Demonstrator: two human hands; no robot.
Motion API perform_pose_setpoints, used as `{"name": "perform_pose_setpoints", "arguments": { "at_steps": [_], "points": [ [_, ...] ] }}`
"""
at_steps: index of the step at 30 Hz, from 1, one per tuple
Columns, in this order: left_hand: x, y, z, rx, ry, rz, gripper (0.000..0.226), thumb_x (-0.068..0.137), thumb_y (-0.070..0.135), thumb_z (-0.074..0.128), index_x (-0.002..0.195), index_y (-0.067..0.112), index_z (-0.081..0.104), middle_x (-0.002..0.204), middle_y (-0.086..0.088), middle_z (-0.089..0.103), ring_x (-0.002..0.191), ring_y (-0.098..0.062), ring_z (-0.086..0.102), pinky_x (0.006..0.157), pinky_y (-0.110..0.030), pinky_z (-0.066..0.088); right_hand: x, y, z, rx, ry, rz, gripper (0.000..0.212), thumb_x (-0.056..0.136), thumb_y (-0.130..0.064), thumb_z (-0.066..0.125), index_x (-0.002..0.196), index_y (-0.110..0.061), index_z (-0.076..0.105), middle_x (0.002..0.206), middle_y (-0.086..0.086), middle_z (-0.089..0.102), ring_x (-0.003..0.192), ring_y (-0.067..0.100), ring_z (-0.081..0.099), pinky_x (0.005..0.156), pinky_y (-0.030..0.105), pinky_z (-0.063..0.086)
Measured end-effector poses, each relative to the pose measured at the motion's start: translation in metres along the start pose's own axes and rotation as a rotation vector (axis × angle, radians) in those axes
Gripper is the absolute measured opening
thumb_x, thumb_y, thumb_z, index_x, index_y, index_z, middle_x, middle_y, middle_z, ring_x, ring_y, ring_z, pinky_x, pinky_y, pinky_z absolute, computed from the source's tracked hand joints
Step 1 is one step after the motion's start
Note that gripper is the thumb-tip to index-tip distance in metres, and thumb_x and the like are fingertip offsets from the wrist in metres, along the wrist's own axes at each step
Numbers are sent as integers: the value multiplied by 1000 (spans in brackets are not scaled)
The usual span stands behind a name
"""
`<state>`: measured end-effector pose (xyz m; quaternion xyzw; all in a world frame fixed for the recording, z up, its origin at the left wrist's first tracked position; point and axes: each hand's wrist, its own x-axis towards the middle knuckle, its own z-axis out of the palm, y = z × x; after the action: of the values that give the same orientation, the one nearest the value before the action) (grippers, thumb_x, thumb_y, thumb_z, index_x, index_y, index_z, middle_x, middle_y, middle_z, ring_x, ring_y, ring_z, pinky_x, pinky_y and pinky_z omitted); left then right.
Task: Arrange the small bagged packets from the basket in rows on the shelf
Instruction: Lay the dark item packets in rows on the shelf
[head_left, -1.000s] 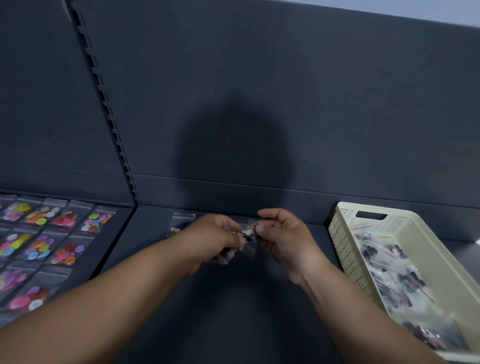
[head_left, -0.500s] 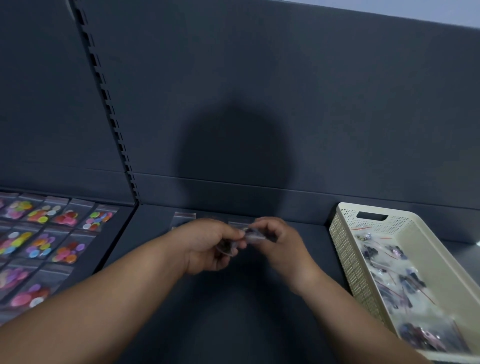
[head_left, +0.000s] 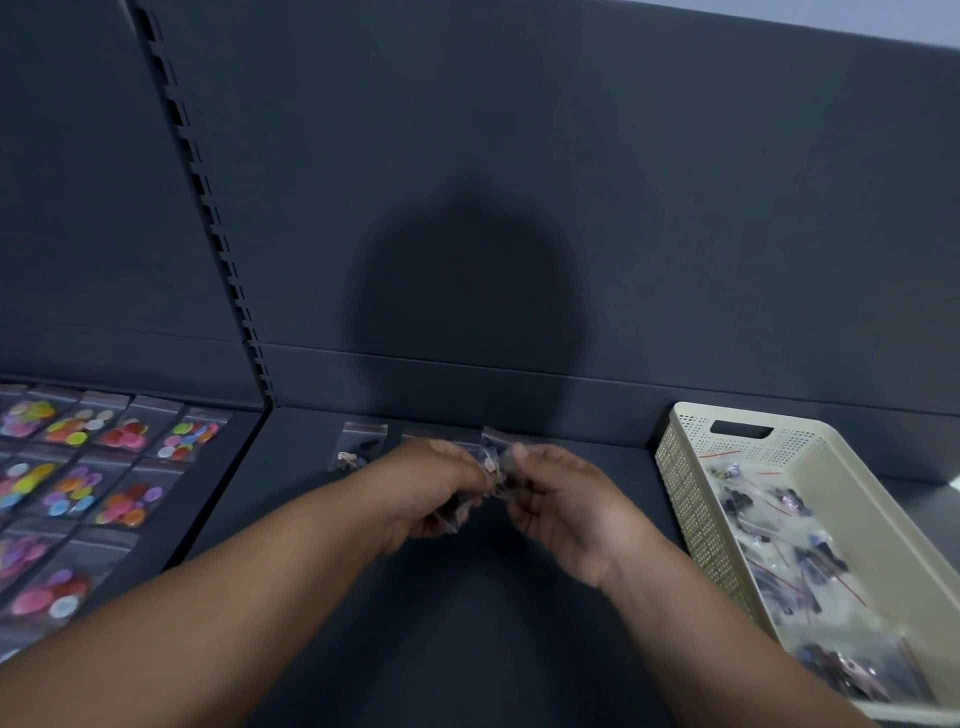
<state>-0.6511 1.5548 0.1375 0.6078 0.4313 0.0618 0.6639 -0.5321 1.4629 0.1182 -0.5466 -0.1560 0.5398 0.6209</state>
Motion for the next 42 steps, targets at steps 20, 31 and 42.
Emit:
{"name": "perform_pose_setpoints", "arguments": {
  "at_steps": [20, 31, 42],
  "points": [
    [11, -6, -4, -110, 30, -96, 23, 80, -9, 57, 79, 14, 59, 69, -8, 58, 57, -16, 57, 52, -21, 42, 7, 25, -49, -1410, 471, -453, 47, 86, -11, 53, 132, -17, 50, 135, 2, 48, 121, 25, 48, 100, 28, 37],
    [14, -7, -11, -170, 52, -73, 23, 81, -8, 55, 73, 13, 60, 70, -8, 60, 59, -15, 57, 50, -19, 44, 15, 36, -47, -1671, 141, -399, 54, 99, -40, 34, 149, -23, 23, 159, -3, 7, 146, 15, -1, 119, 31, 4],
    [16, -11, -20, -271, 118, -10, 20, 90, -6, 47, 95, 10, 58, 86, -11, 65, 73, -18, 61, 61, -28, 49, 23, 40, -32, -1750, 90, -342, 63, 98, -50, 27, 151, -22, 10, 159, -5, -5, 146, 14, -9, 117, 32, -8]
  ]
}}
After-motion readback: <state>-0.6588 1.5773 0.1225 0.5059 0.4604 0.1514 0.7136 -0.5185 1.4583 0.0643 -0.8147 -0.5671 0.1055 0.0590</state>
